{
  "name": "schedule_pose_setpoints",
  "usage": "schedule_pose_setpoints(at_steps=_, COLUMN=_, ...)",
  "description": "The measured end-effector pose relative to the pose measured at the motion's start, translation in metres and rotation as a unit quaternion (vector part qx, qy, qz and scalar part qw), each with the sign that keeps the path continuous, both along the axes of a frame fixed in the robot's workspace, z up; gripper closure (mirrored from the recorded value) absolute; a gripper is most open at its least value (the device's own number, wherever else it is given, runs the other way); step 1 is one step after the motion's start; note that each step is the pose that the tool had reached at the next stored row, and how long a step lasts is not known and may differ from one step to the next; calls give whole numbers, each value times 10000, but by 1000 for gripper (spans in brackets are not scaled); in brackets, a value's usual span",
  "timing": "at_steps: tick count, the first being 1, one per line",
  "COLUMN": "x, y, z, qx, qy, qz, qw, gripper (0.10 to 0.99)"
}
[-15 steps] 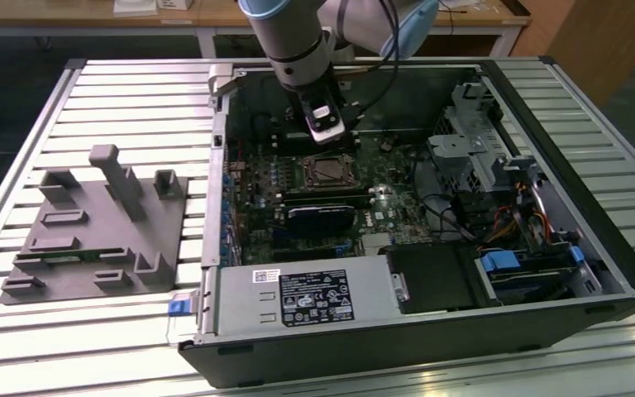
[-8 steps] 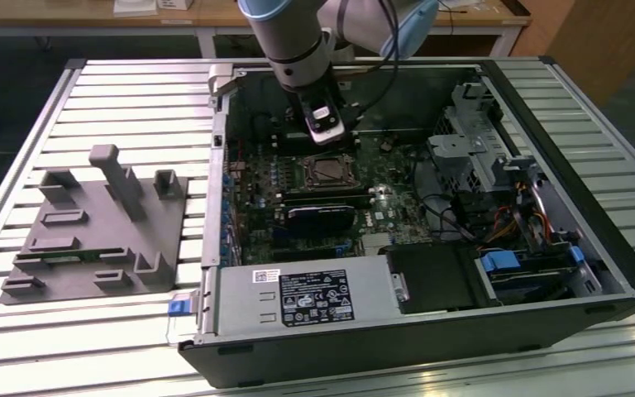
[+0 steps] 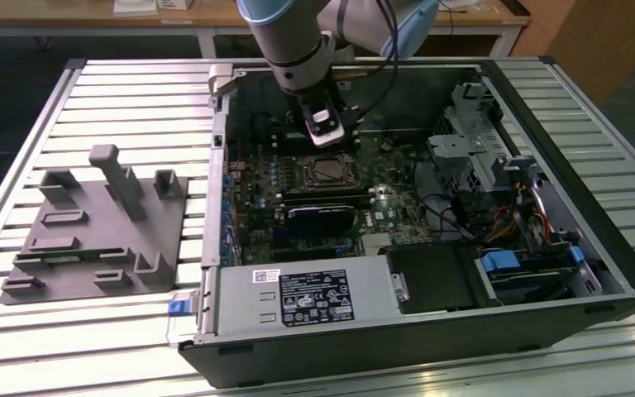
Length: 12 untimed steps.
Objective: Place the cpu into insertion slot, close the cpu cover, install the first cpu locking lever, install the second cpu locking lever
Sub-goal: 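Install the first cpu locking lever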
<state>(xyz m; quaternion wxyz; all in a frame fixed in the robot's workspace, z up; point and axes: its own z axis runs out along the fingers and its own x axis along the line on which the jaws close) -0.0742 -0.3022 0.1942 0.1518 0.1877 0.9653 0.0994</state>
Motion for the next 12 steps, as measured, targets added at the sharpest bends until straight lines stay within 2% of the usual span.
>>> schedule_pose_setpoints(at_steps=12, x=0, y=-63, z=-49, qx=-6, qy=-1, qz=0, qw=10000, gripper=980)
